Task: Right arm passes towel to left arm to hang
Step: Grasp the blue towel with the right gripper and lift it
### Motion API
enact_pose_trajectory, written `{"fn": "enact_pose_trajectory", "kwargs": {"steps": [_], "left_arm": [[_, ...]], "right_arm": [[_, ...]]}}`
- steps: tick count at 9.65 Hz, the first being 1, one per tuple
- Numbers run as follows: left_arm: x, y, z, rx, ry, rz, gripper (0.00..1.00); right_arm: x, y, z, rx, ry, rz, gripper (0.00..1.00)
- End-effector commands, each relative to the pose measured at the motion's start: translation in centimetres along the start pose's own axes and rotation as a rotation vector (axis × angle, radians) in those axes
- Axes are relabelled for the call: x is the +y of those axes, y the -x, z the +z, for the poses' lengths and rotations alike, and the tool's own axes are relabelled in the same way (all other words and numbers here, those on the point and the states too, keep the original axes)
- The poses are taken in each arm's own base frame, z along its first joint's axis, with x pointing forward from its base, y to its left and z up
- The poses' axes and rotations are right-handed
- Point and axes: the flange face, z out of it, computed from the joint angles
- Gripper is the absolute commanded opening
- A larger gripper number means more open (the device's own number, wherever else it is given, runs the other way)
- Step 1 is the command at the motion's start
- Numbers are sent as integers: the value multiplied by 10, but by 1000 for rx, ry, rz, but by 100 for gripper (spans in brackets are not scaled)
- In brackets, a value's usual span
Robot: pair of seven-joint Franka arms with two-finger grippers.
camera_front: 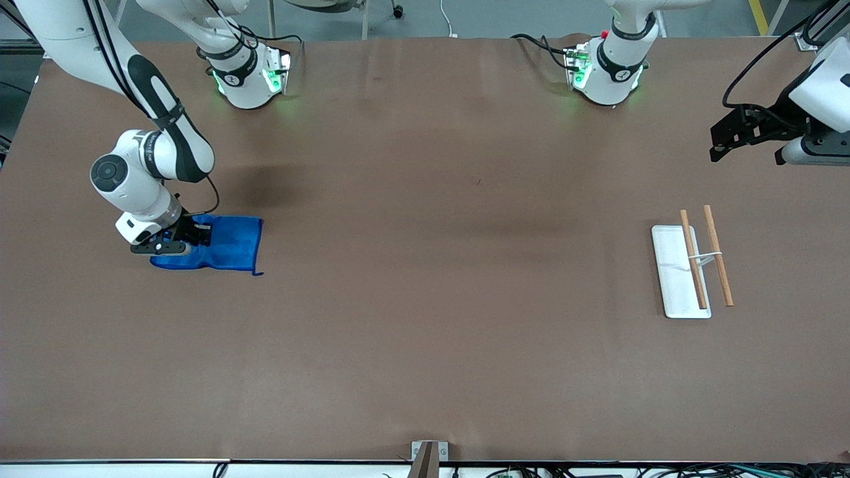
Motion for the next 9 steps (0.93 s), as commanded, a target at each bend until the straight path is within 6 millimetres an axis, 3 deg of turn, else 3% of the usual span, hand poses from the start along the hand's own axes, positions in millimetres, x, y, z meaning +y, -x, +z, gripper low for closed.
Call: {"fn": "enact_pose_trajectory", "kwargs": {"steps": [1, 2, 3, 5, 7, 9], "left_arm": [[0, -6, 16, -42, -3, -3, 100], [0, -6, 16, -42, -3, -3, 100], [1, -6, 16, -42, -3, -4, 100], [0, -6, 16, -42, -3, -6, 100], [0, -6, 15, -41, -3, -4, 100], [1, -2, 15, -57, -5, 8, 100]], "right_arm": [[2, 6, 0, -19, -2, 14, 0], [-2, 2, -12, -52, -7, 15, 0], [-8, -9, -36, -59, -9, 19, 0], [-29, -42, -97, -85, -11, 29, 0], [-58, -79, -168, -167, -19, 1, 0], [-112, -107, -230, -148, -123, 37, 0]]}}
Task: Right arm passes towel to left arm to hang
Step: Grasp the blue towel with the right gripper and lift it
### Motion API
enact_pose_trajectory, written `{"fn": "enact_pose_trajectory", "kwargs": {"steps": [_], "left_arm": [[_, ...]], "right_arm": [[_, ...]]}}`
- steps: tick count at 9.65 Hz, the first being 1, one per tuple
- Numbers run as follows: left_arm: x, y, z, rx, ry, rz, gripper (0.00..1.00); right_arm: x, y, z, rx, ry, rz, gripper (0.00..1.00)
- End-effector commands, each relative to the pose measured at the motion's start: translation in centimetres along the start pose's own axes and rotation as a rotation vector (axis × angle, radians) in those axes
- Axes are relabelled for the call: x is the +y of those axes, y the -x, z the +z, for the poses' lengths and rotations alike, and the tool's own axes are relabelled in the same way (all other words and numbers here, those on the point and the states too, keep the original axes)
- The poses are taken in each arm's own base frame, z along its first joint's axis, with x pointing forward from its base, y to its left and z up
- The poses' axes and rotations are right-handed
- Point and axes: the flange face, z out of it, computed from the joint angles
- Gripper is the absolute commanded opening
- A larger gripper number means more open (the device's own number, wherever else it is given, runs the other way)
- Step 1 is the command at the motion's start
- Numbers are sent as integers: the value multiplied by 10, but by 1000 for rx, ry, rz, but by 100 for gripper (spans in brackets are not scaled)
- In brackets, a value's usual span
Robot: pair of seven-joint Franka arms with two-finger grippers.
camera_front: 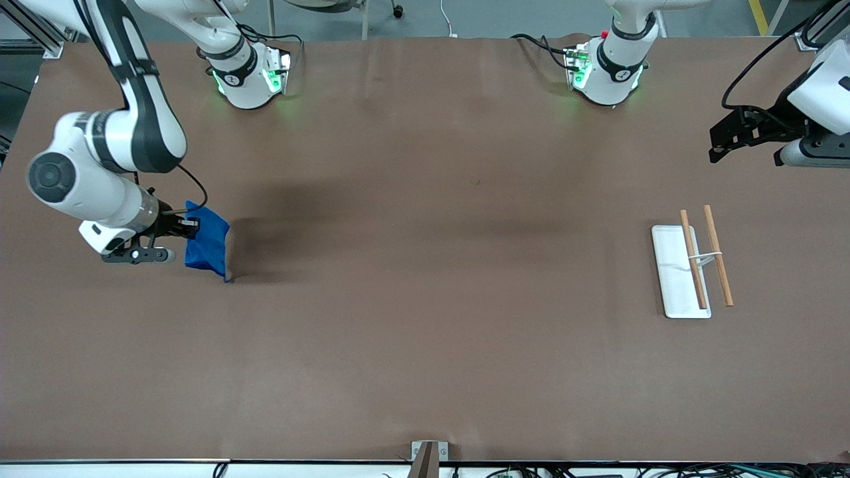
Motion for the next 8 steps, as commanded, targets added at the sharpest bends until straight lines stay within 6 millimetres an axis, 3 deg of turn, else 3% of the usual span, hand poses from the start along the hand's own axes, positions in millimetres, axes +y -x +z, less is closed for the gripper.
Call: {"fn": "enact_pose_trajectory", "kwargs": {"steps": [1, 2, 3, 4, 5, 6, 8], "left_arm": [[5, -3, 14, -52, 12, 19, 100], [11, -4, 20, -68, 92, 10, 100], [12, -16, 39, -97, 144, 5, 100], [-4, -32, 65, -114, 209, -14, 100], [-6, -47, 94, -131, 337, 22, 100], [-25, -57, 118, -101, 437, -6, 100], [-40, -74, 191, -136, 704, 30, 100]], "right_arm": [[-52, -15, -44, 20, -99, 27, 0], [-84, -15, -55, 38, -203, 23, 0], [-110, -15, -62, 54, -289, 20, 0], [-145, -11, -69, 81, -367, 2, 0], [-174, -7, -74, 95, -456, 6, 0], [-206, -3, -71, 100, -536, 6, 0], [-259, 3, -58, 79, -702, 47, 0]]}}
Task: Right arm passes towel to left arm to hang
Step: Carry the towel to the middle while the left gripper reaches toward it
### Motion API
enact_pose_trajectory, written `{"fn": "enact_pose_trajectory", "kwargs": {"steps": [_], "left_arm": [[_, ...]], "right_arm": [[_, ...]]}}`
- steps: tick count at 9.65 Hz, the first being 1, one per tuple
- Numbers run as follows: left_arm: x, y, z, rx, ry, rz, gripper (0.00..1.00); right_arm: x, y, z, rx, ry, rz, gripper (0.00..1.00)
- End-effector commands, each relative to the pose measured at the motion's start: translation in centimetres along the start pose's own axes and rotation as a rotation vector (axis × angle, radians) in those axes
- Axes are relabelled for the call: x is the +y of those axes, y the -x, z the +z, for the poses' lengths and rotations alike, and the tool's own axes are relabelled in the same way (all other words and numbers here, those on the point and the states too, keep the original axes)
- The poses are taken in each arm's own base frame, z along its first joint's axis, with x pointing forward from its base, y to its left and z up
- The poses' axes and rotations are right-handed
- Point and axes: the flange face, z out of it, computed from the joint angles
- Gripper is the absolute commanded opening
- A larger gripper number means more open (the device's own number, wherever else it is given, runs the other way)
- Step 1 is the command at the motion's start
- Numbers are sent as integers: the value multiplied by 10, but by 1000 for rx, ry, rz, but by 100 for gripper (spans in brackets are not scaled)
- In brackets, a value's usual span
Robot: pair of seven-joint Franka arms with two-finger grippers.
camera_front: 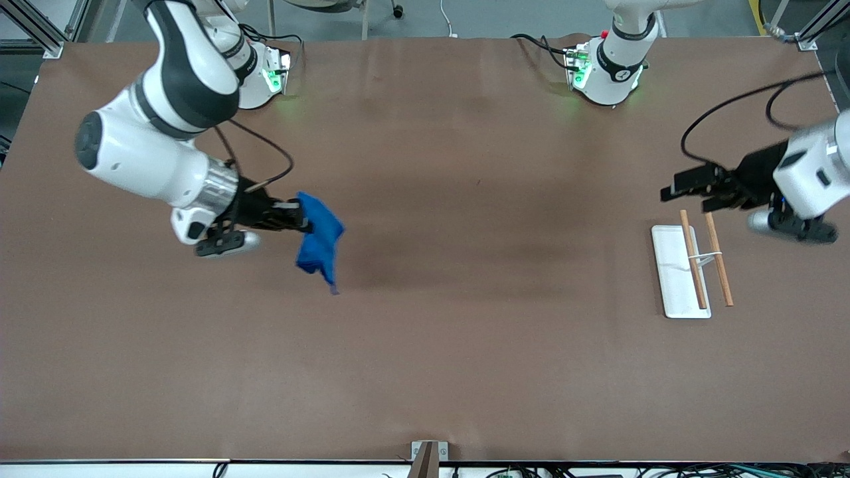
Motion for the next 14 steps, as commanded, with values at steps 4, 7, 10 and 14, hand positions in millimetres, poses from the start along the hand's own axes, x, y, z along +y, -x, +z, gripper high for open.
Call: {"fn": "enact_pose_trajectory", "kwargs": {"steps": [4, 7, 10, 14], "left_arm": [[-72, -13, 132, 29, 764, -124, 100], [-42, -19, 210, 4, 940, 0, 100], [-16, -19, 291, -34, 1253, -14, 99], [34, -9, 343, -94, 1463, -45, 92]], "right_arm": [[-86, 14, 60, -61, -433, 228, 0], [-113, 30, 69, -86, -617, 382, 0], [-138, 46, 71, -107, -792, 475, 0], [-140, 49, 75, -88, -860, 468, 0]]}}
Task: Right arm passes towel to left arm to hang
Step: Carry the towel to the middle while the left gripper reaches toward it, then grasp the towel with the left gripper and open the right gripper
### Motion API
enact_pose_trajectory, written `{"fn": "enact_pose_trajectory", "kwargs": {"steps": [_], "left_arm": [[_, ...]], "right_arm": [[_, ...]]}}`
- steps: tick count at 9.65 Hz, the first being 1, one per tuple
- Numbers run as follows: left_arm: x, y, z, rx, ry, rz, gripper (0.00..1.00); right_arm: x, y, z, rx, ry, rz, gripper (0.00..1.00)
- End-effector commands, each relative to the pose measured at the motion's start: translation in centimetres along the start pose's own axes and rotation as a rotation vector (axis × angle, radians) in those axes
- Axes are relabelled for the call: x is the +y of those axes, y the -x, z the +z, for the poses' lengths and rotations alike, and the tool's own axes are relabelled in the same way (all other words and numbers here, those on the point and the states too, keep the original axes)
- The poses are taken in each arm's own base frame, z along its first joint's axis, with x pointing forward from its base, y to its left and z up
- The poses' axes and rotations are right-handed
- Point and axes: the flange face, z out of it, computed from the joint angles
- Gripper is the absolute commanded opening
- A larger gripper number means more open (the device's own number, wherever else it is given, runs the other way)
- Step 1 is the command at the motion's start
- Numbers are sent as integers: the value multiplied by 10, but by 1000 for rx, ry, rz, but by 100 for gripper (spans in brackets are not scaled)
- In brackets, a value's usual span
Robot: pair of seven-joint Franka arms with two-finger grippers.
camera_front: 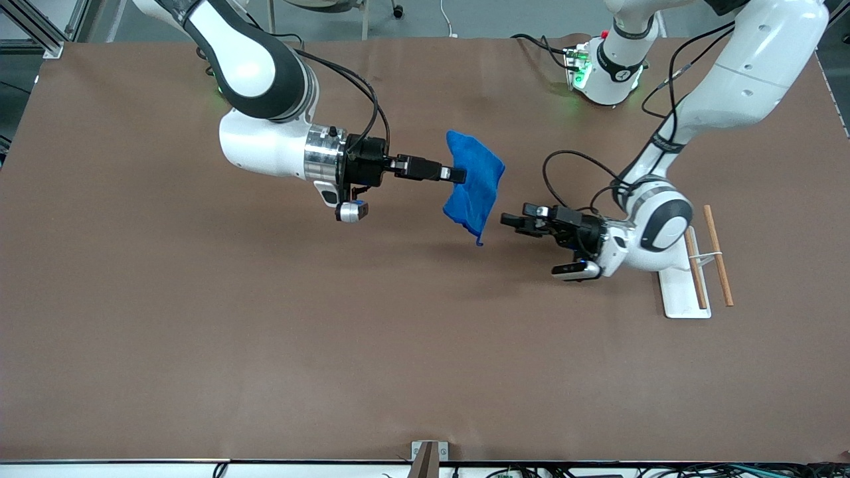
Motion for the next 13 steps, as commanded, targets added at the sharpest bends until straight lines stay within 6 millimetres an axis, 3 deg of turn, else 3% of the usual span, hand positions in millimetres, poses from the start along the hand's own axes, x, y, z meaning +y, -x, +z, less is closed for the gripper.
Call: {"fn": "enact_pose_trajectory", "kwargs": {"steps": [1, 2, 9, 12, 13], "left_arm": [[-9, 1, 22, 4, 86, -11, 89], [-8, 1, 26, 2, 92, -13, 84], [10, -1, 22, -12, 129, -3, 0], [31, -11, 13, -8, 132, -1, 0], [51, -24, 9, -14, 120, -30, 1]], "right_arm": [[-1, 1, 3, 1, -26, 0, 0], [-1, 1, 3, 1, -26, 0, 0], [0, -1, 2, 15, -24, -1, 0], [-2, -3, 0, 19, -27, -1, 0], [-2, -5, -3, 24, -26, 2, 1]]}}
